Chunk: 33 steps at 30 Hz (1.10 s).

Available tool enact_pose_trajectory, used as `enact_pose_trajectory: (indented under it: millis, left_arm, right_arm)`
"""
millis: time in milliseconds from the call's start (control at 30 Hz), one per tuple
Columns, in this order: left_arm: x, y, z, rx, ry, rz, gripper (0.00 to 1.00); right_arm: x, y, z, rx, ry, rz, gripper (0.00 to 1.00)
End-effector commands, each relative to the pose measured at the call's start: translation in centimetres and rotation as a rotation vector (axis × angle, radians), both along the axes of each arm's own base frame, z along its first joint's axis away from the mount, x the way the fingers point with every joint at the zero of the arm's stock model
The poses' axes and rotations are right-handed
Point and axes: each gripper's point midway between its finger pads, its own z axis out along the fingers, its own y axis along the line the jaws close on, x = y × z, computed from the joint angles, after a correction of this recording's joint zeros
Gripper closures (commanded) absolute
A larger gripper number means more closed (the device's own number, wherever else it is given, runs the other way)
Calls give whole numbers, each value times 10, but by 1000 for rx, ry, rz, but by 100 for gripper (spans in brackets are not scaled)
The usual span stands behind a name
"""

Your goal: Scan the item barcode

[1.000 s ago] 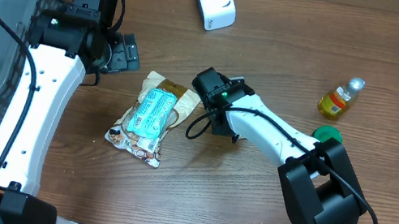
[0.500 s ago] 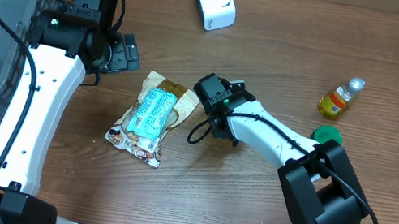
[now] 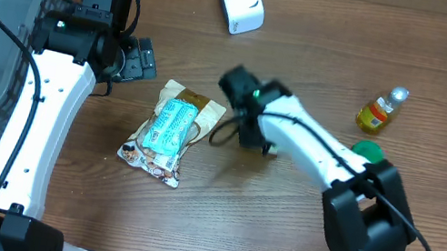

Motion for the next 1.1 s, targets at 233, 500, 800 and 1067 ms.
enact_pose_trajectory:
  millis: [233,500,800,1067]
  left_arm:
    - [3,-1,6,1,-16,-17,0]
    - [3,-1,6,1,-16,-17,0]
    - [3,-1,6,1,-16,-17,0]
    - [3,-1,6,1,-16,-17,0]
  right_arm:
    - [12,53,188,627,4,133,96]
    - [59,59,267,816,-266,197,96]
    - [122,80,282,885,-480,259,96]
    - [170,100,247,899,-532,269,96]
